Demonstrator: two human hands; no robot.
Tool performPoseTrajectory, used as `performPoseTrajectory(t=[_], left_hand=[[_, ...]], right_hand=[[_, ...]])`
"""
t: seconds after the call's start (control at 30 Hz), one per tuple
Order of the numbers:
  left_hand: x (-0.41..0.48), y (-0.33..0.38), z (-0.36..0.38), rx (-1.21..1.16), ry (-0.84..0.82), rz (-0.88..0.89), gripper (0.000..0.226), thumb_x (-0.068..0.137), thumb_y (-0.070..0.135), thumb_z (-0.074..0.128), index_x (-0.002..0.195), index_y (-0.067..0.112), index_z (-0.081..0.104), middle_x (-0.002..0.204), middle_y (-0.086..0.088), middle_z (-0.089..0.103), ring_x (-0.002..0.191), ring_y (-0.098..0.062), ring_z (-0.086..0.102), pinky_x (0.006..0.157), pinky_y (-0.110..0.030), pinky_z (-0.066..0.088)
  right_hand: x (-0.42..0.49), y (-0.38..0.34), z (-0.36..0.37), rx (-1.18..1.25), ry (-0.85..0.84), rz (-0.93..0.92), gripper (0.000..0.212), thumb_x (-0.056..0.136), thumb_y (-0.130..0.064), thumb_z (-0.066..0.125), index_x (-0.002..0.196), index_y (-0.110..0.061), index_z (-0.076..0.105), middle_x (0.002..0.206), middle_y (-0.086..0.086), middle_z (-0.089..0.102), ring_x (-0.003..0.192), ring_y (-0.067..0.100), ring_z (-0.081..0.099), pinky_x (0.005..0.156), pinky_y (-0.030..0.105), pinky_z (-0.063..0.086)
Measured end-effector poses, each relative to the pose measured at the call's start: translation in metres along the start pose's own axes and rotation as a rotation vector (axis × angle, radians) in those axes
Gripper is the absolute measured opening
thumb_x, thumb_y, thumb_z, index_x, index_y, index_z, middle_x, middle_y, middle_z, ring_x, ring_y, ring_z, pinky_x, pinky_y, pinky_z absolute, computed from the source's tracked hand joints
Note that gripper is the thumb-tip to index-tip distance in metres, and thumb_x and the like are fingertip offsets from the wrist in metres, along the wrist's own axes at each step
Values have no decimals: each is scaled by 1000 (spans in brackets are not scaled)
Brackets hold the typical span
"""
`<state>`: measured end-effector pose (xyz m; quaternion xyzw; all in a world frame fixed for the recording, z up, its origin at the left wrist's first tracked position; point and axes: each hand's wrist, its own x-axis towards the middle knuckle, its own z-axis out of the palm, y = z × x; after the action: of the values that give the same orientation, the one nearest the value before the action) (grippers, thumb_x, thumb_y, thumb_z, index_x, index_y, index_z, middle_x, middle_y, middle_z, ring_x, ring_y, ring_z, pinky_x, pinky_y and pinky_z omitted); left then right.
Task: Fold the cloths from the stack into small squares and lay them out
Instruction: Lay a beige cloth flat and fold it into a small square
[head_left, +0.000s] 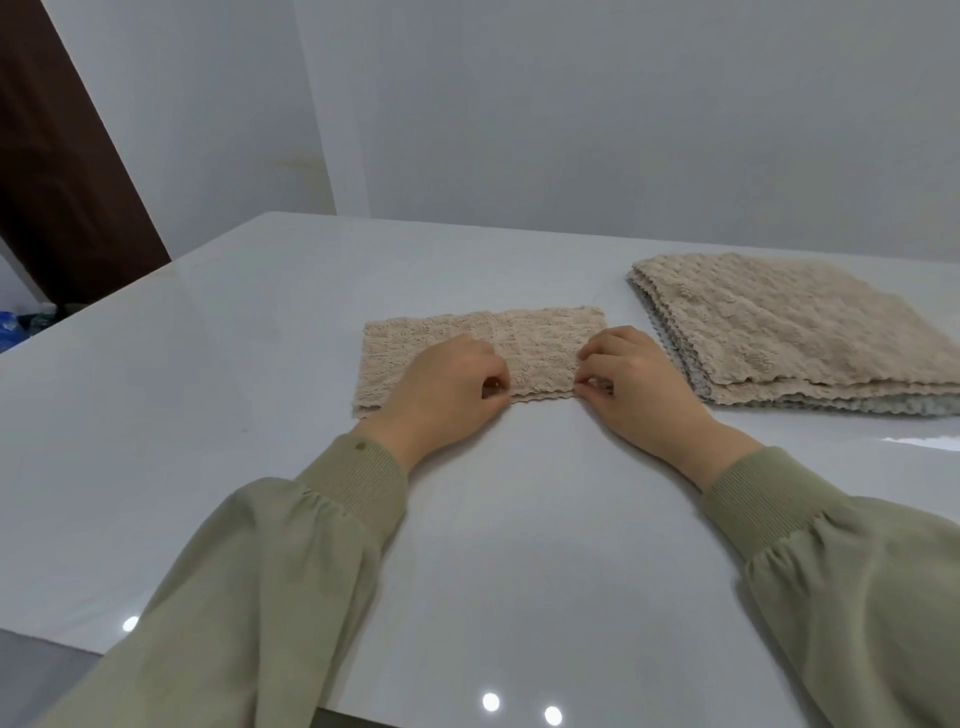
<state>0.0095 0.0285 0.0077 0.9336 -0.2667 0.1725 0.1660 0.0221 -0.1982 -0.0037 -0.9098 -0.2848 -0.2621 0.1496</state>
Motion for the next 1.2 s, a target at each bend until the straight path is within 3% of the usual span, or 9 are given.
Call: performPoseTrajectory(t=[0.13, 0.33, 0.63, 0.7, 0.77, 0.87, 0.93, 1.1, 1.2], left_hand=[[-2, -1, 1, 13, 31, 13, 11, 85, 18, 62, 85, 13, 72, 86, 0, 69, 89, -20, 59, 76, -32, 46], [-3, 3, 1, 33, 126, 81, 13, 76, 14, 60, 67, 11, 69, 67, 1, 64, 67, -21, 58, 56, -29, 47], [-7, 2, 2, -33, 26, 66, 15, 74, 23, 61, 72, 15, 73, 73, 1, 64, 75, -20, 59, 64, -31, 51], [-8, 2, 2, -52, 22, 52, 16, 75, 24, 61, 75, 14, 74, 76, 1, 64, 78, -21, 59, 67, -33, 50], [-8, 3, 2, -63, 23, 44, 18, 77, 24, 60, 77, 14, 74, 78, 1, 65, 80, -20, 58, 69, -33, 49], [-7, 2, 4, -60, 28, 42, 14, 80, 21, 62, 79, 14, 74, 80, 1, 64, 83, -19, 57, 72, -33, 48], [-7, 1, 4, -62, 39, 46, 11, 80, 18, 64, 80, 14, 74, 81, 2, 65, 84, -18, 57, 74, -33, 47], [-9, 3, 2, -115, 10, 8, 8, 83, 16, 67, 84, 15, 75, 85, 3, 65, 87, -14, 56, 78, -30, 45], [-11, 5, -3, -329, -5, -132, 9, 83, 14, 67, 83, 18, 75, 83, 8, 66, 83, -10, 59, 79, -22, 44]], right_hand=[[2, -1, 1, -4, -19, -34, 5, 73, -6, 73, 71, -10, 70, 81, 5, 67, 89, 30, 59, 85, 35, 43], [2, 0, -1, -16, 32, -23, 8, 74, -1, 70, 75, -7, 65, 80, 7, 66, 86, 32, 58, 80, 37, 45], [-4, 6, -2, 0, -25, -9, 8, 70, -3, 72, 68, -9, 67, 82, 7, 67, 88, 32, 58, 84, 35, 41], [-6, 9, -5, -85, 57, 59, 4, 72, -8, 66, 69, -8, 68, 85, 9, 67, 91, 35, 58, 88, 41, 41], [-10, 14, -9, -213, 104, 209, 18, 79, -16, 59, 71, -5, 70, 92, 13, 67, 99, 37, 56, 95, 51, 38], [-13, 14, -16, -316, -55, 446, 31, 91, -28, 55, 81, -4, 72, 122, 15, 59, 126, 35, 38, 110, 56, 13], [-14, 13, -16, -332, -147, 502, 32, 92, -33, 52, 88, -8, 71, 135, 11, 50, 135, 30, 26, 113, 54, 3], [-12, 11, -17, -393, -168, 506, 25, 90, -26, 54, 96, -7, 70, 136, 10, 48, 136, 31, 25, 112, 58, 5], [-10, 5, -19, -456, -180, 526, 26, 88, -23, 51, 100, -7, 67, 134, 12, 48, 135, 33, 27, 111, 59, 7]])
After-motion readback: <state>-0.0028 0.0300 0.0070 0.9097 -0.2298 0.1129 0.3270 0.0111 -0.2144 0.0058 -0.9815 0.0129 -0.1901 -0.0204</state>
